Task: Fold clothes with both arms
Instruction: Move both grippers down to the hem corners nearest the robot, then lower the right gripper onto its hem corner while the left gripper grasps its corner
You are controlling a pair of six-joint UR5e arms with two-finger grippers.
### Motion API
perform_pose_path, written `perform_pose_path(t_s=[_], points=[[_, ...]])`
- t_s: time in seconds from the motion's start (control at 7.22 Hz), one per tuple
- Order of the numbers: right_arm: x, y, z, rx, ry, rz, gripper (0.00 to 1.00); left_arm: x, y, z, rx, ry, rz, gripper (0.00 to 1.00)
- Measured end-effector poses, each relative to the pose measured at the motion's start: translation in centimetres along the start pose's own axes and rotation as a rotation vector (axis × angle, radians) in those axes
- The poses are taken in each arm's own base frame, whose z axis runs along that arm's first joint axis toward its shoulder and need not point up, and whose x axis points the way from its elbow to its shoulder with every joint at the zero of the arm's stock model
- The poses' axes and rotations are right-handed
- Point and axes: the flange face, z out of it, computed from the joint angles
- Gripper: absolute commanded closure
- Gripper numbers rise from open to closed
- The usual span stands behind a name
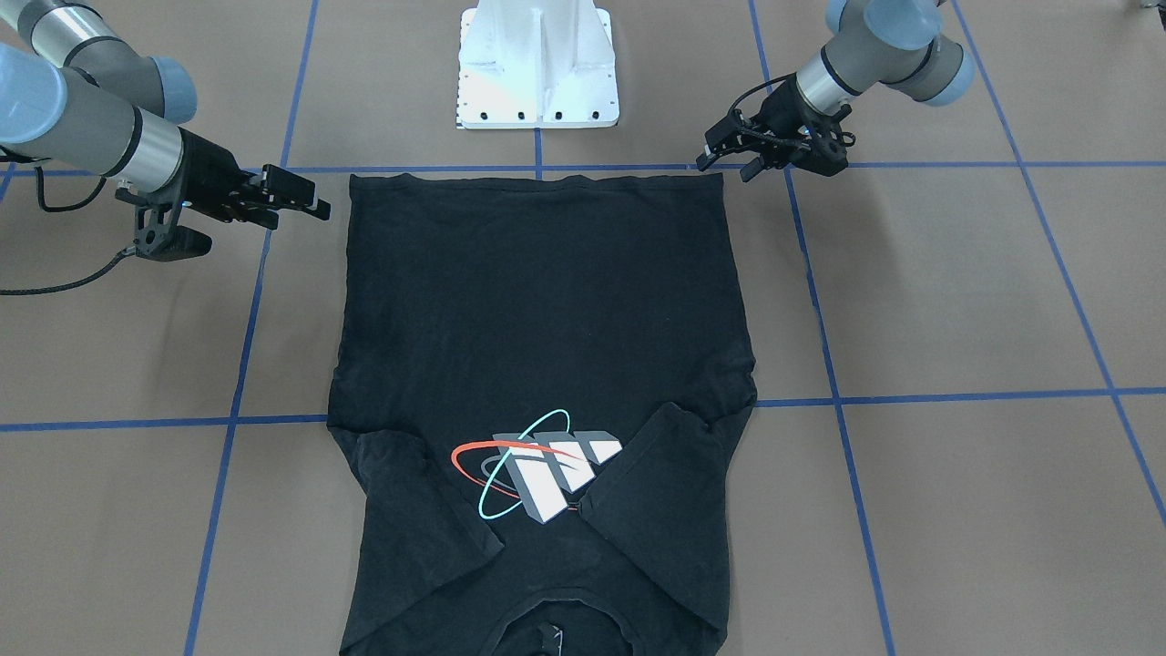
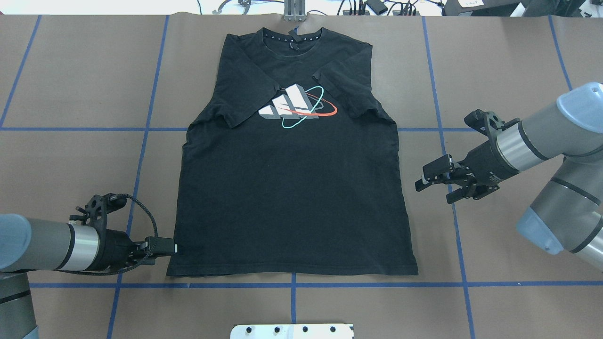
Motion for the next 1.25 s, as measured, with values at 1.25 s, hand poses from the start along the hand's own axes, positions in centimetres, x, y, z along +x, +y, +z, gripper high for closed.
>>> perform_pose_path(t_s=[1.25], points=[[-0.5, 0.0, 0.1, -0.009, -0.006, -0.005, 0.00, -0.6, 1.4, 3.0, 0.003, -0.026, 0.006, 0.20]])
